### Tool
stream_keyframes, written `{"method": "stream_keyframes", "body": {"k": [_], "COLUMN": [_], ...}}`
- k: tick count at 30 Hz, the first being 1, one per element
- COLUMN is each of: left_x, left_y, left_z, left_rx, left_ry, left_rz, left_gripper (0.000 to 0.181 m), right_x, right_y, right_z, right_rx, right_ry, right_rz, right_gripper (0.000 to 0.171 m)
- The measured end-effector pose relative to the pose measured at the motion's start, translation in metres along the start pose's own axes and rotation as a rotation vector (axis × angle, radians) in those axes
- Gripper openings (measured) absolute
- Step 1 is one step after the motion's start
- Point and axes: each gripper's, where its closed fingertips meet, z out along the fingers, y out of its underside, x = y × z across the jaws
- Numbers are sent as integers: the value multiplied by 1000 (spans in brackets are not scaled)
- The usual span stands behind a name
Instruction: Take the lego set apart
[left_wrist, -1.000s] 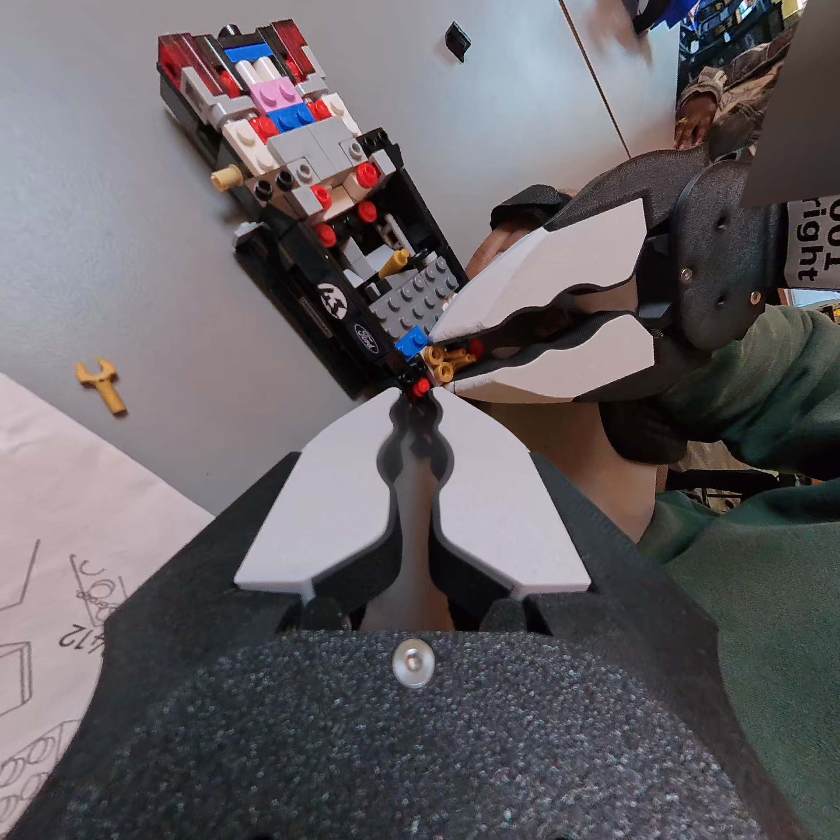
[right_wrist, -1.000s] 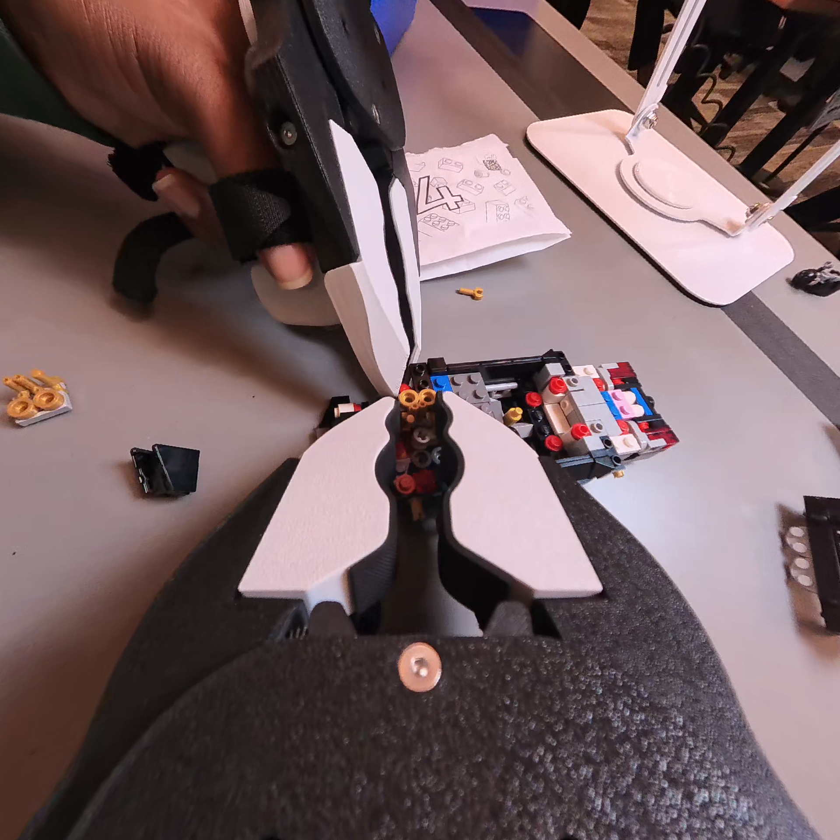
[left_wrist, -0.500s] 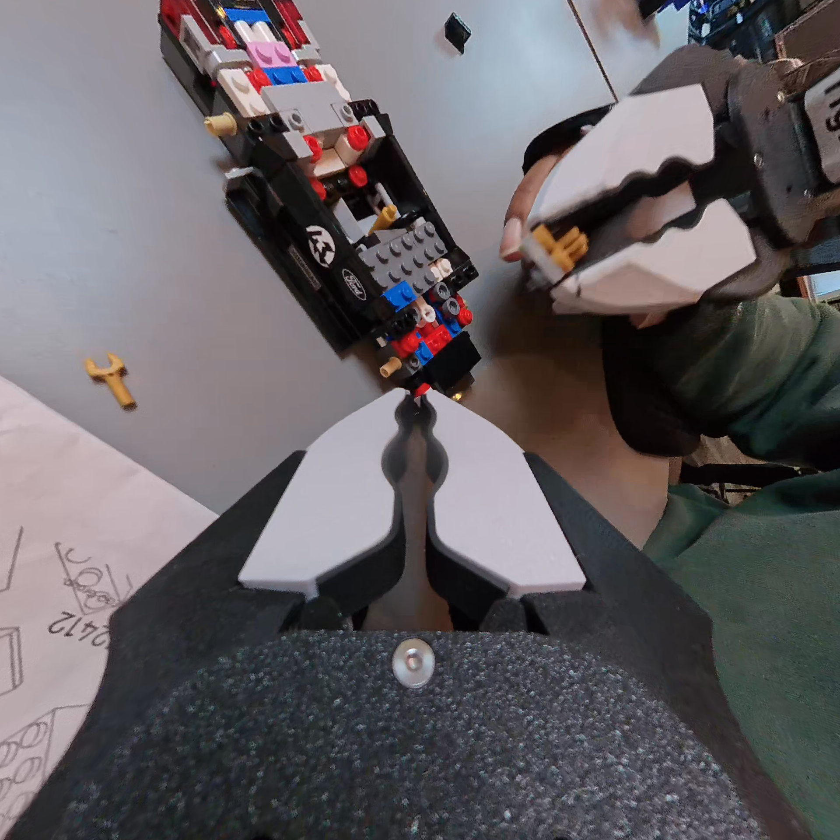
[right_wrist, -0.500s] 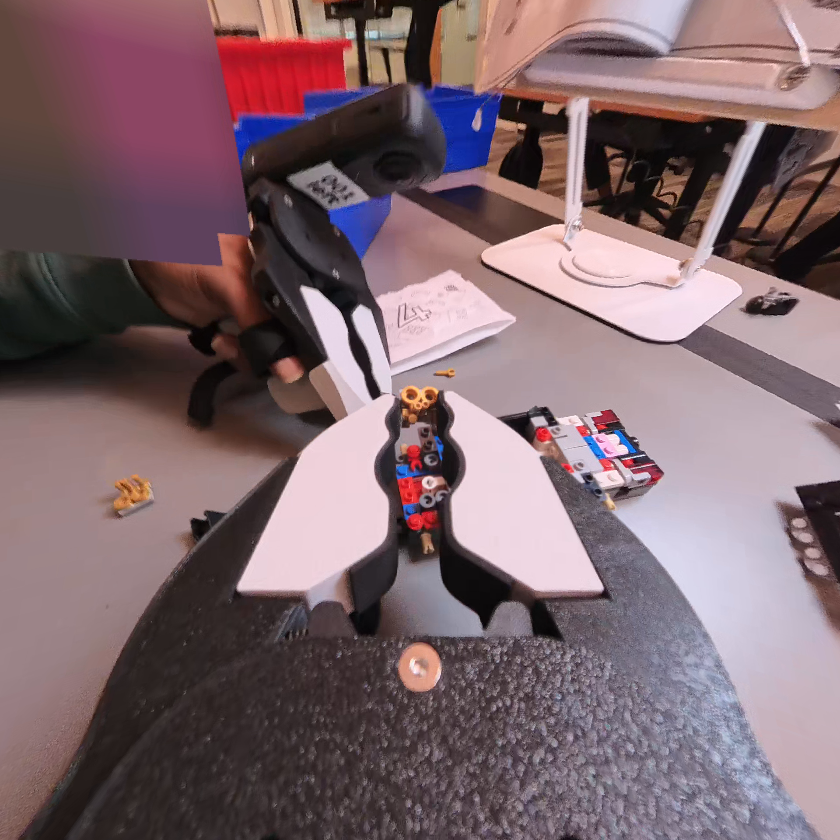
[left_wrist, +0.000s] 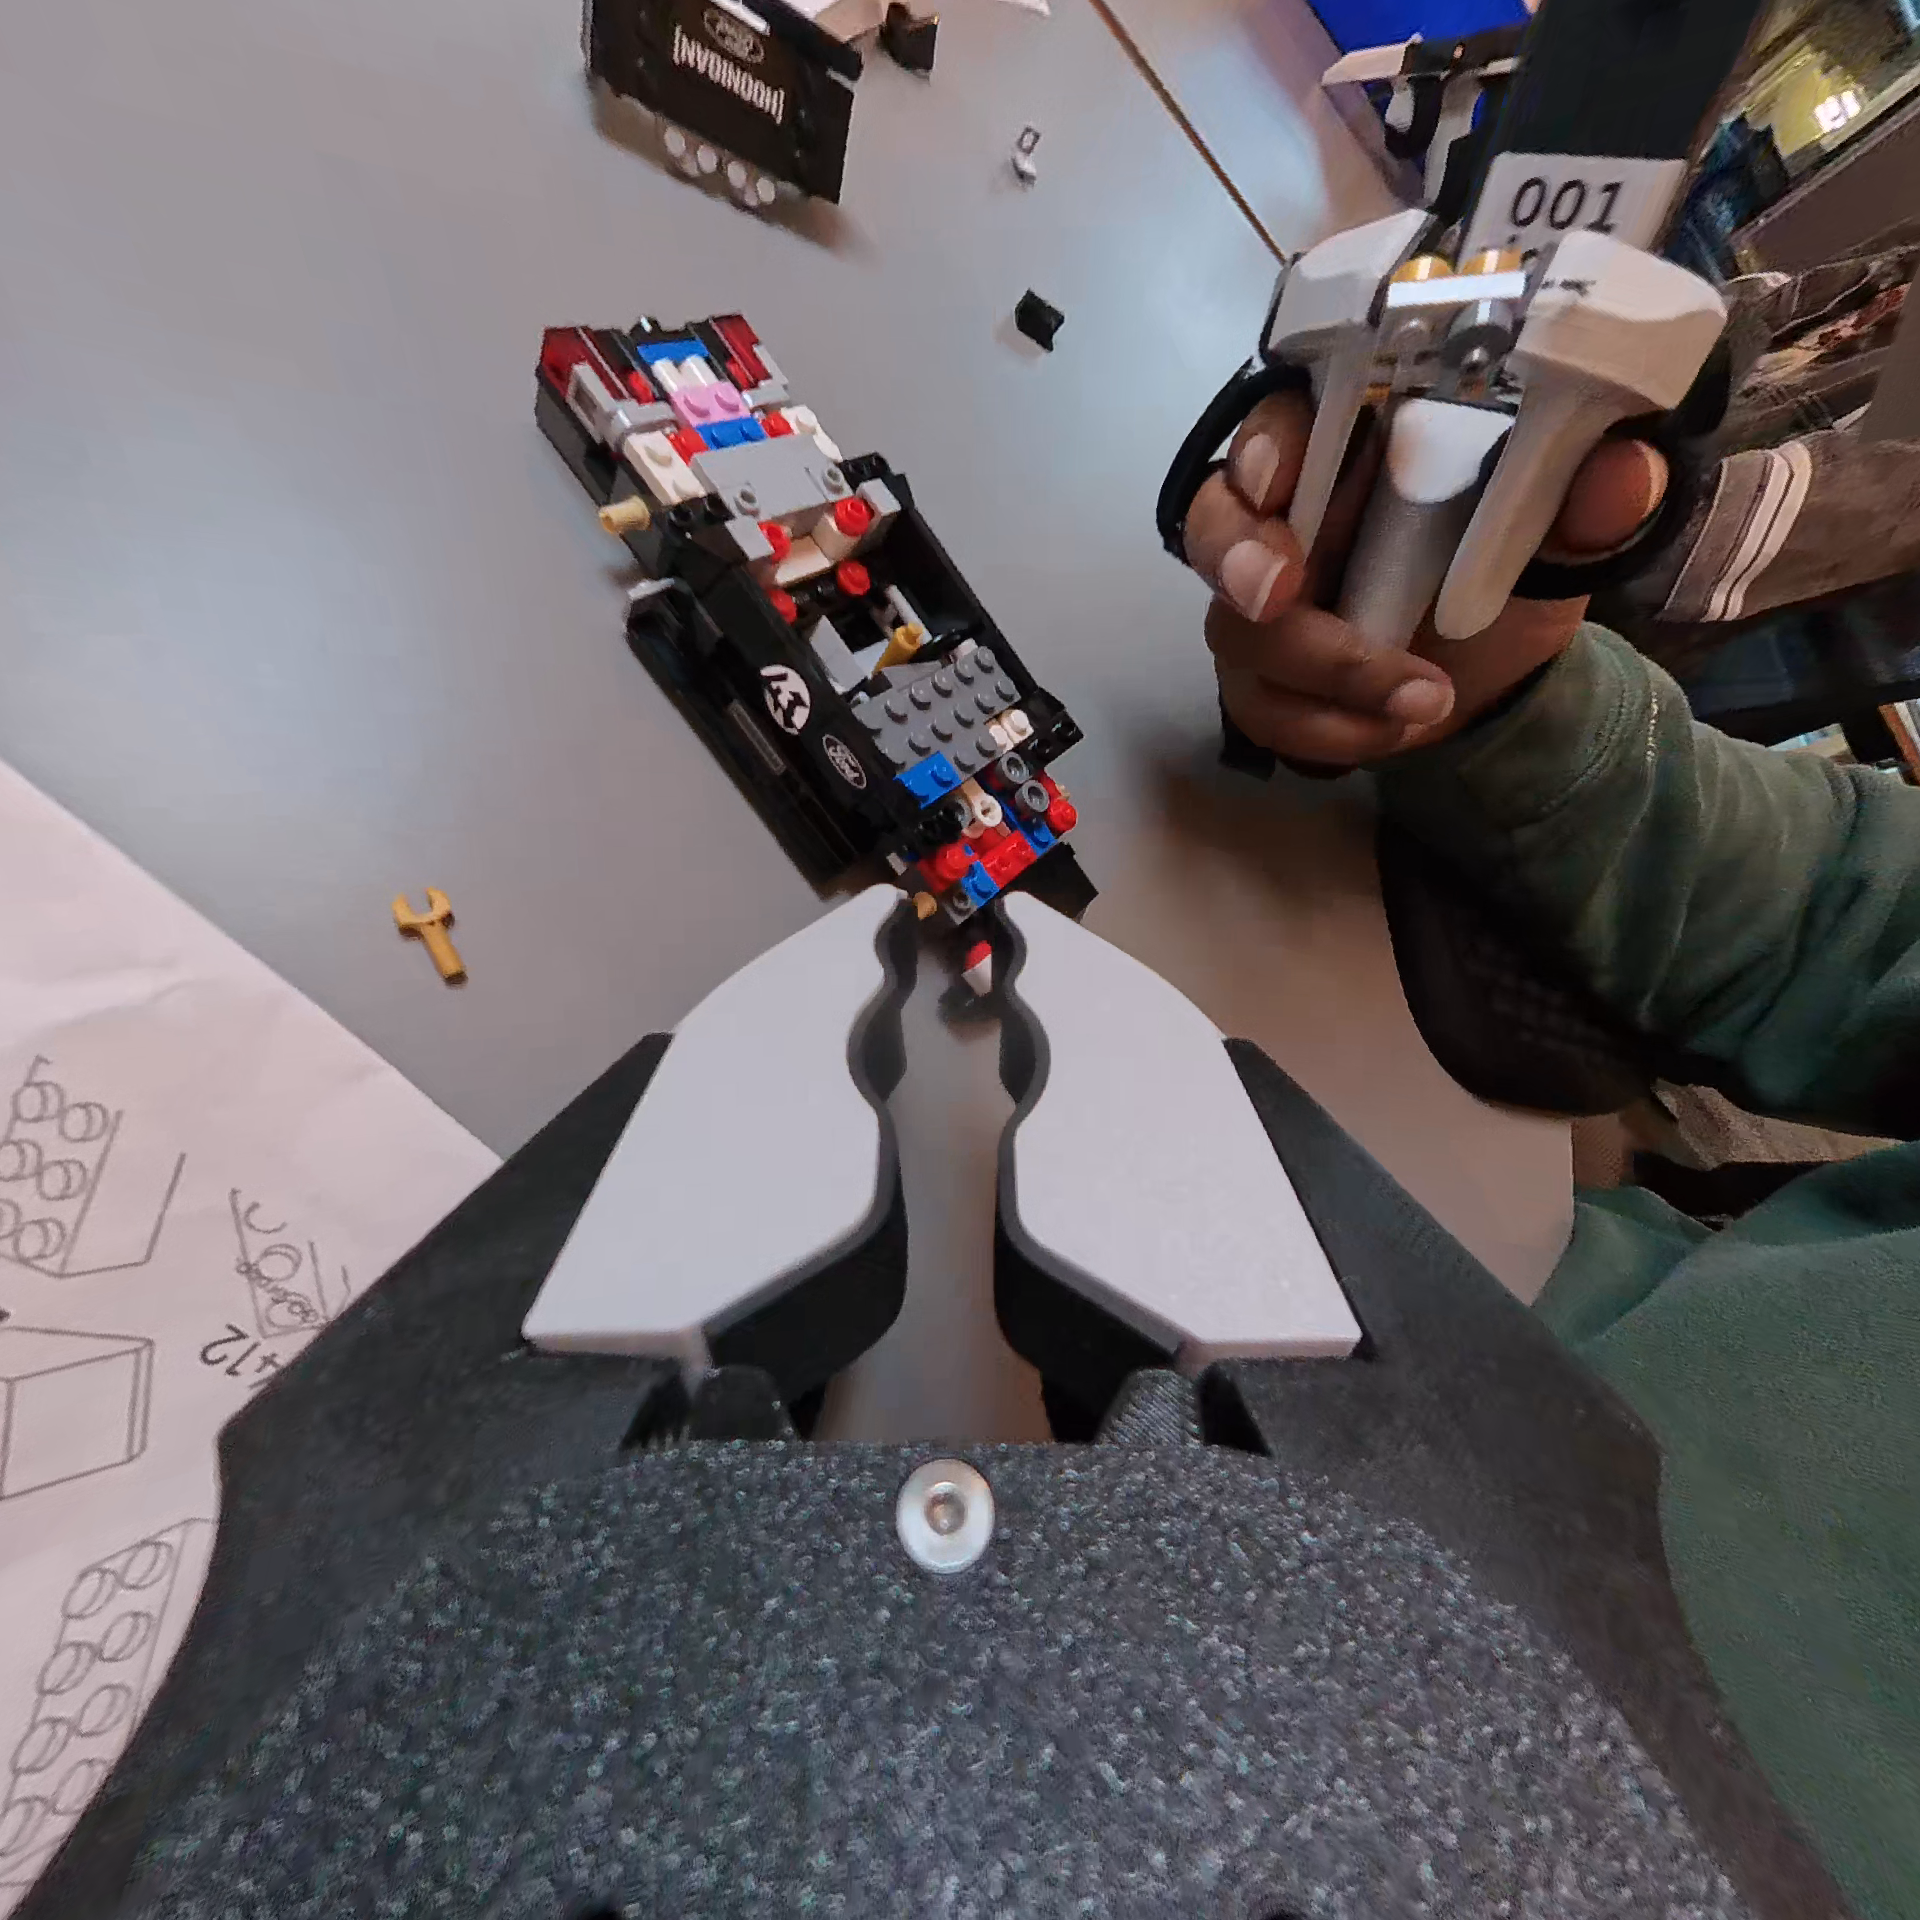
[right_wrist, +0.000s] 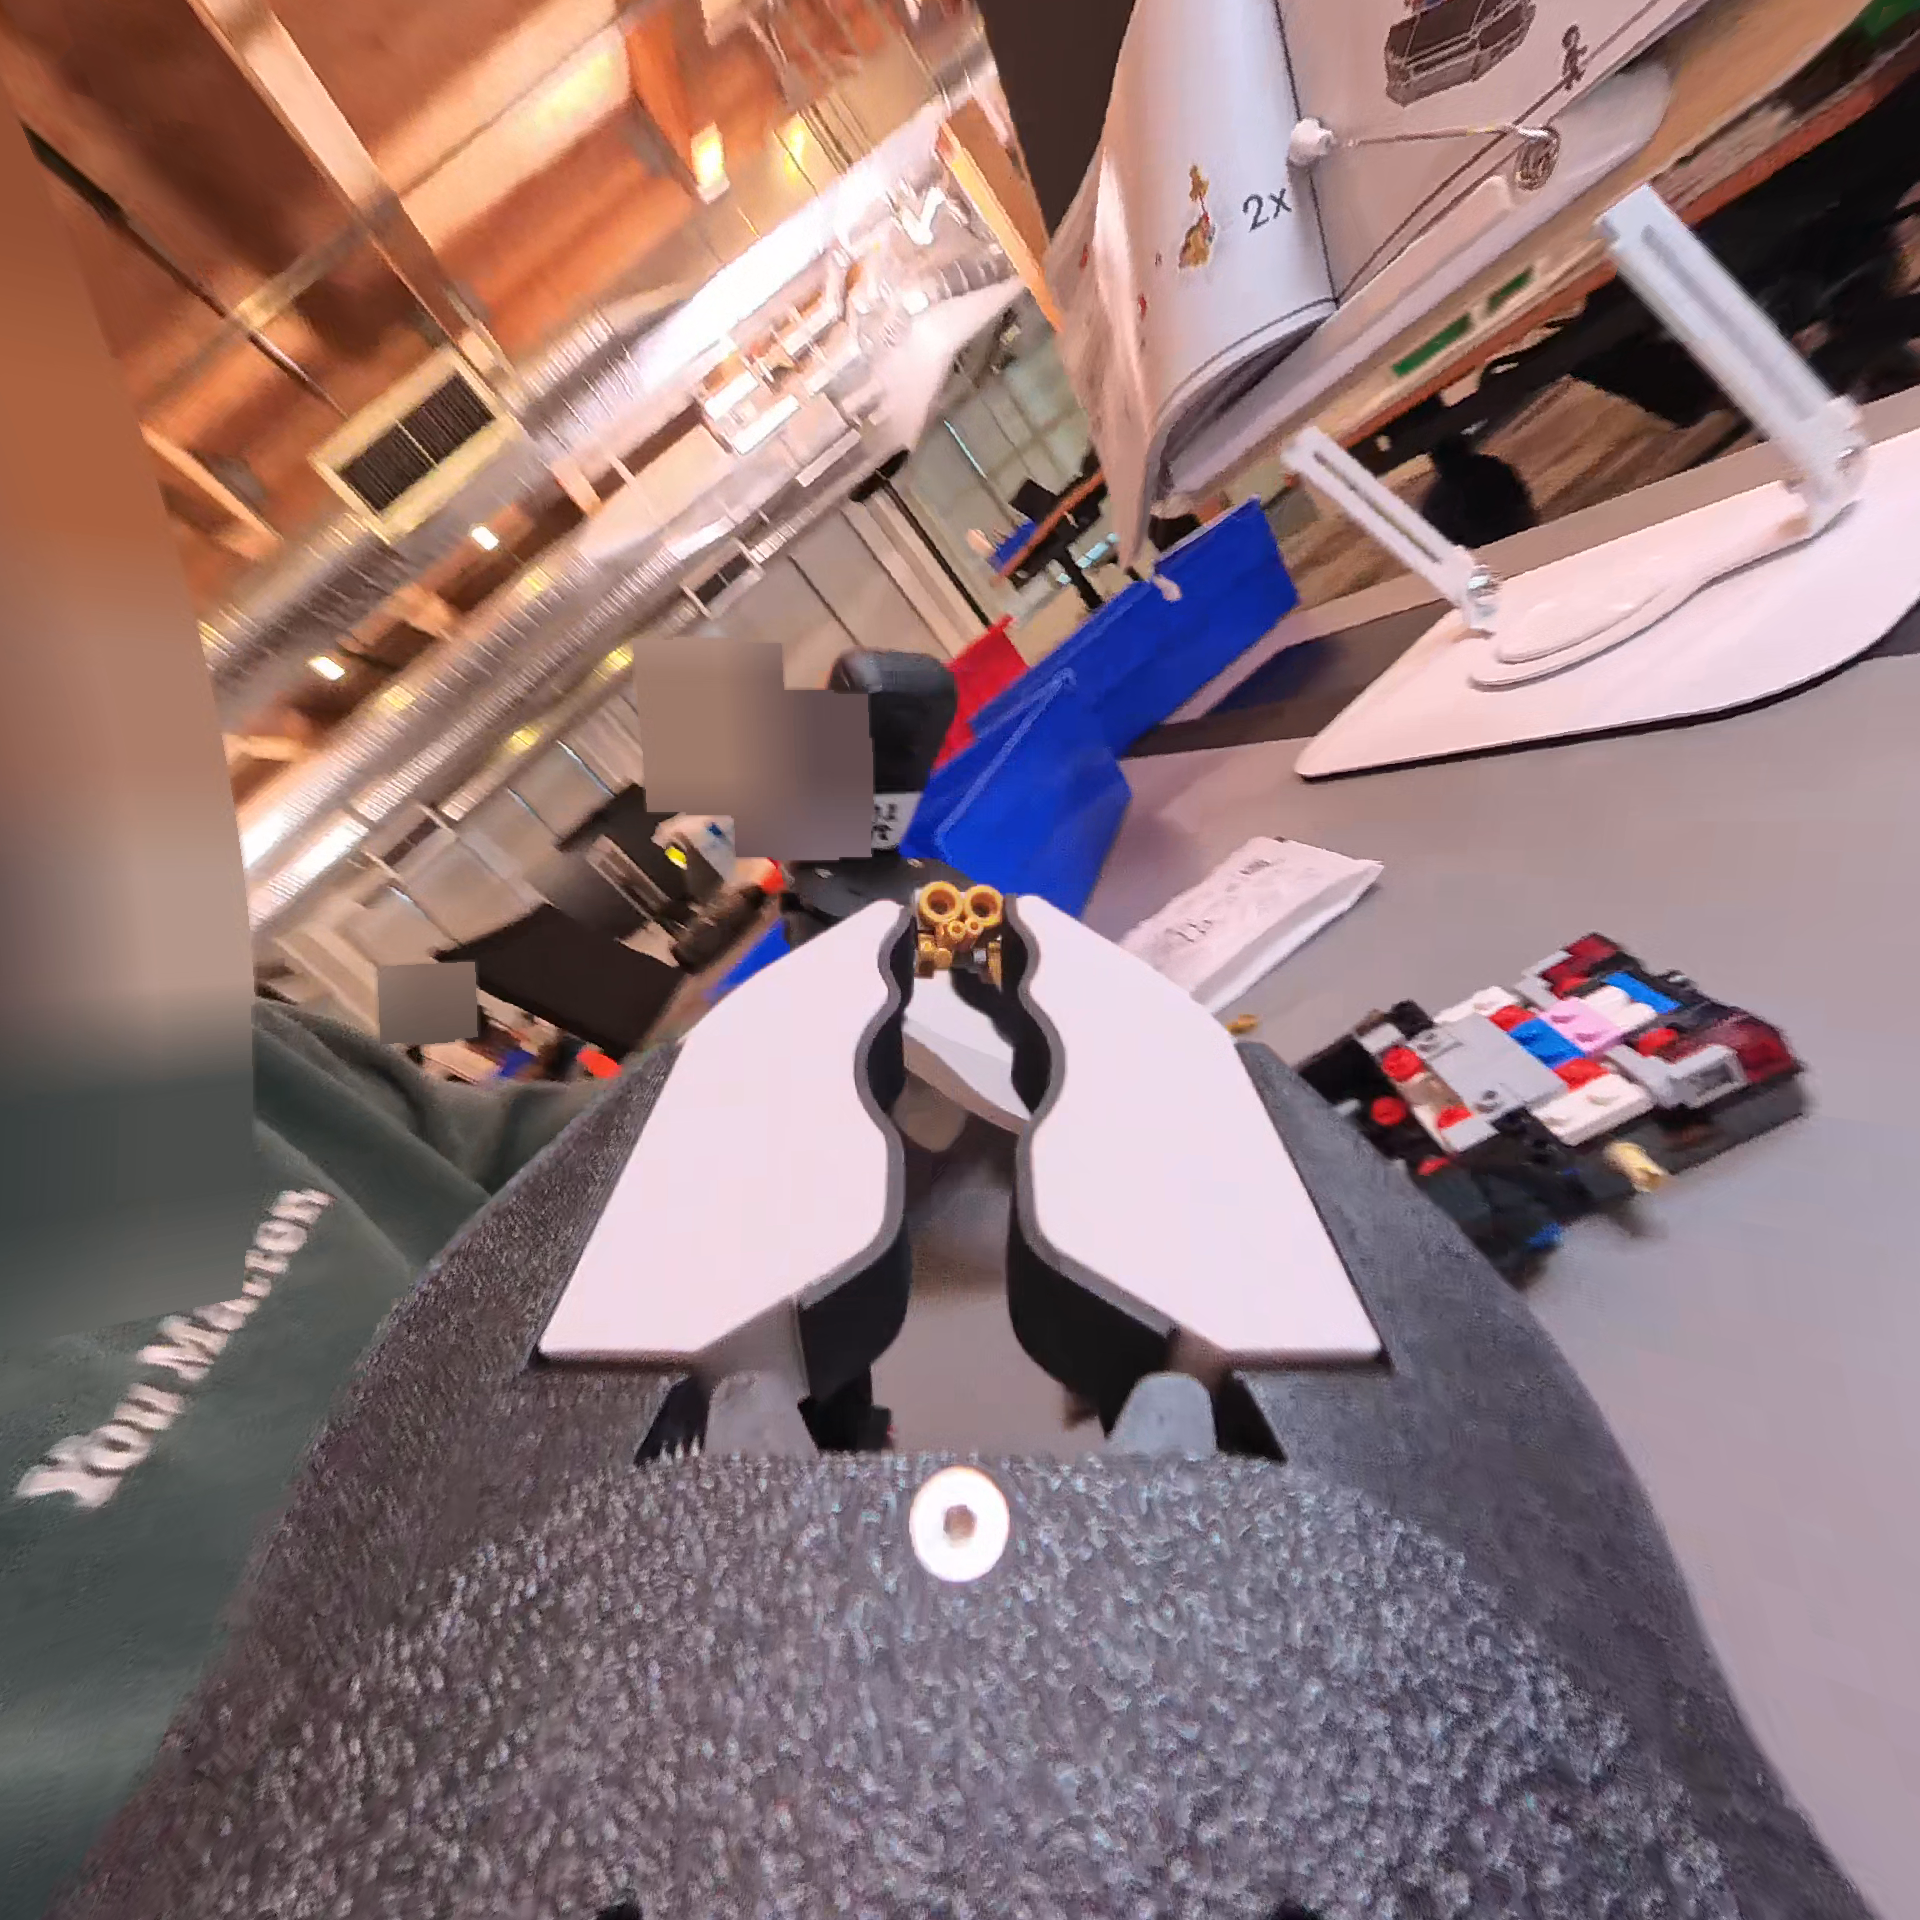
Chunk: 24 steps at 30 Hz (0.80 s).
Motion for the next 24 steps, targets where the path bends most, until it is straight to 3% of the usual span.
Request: {"method": "stream_keyframes", "body": {"k": [9,24], "left_x": [18,56], "left_y": [-7,-20], "left_z": [-1,-6], "left_rx": [33,104], "left_ry": [38,140], "left_rz": [103,200], "left_gripper": [13,11], "right_x": [-15,-38], "right_y": [-21,-17], "right_z": [-6,-1], "right_rx": [158,133], "right_ry": [-242,-368], "right_rz": [344,399], "right_gripper": [16,16]}}
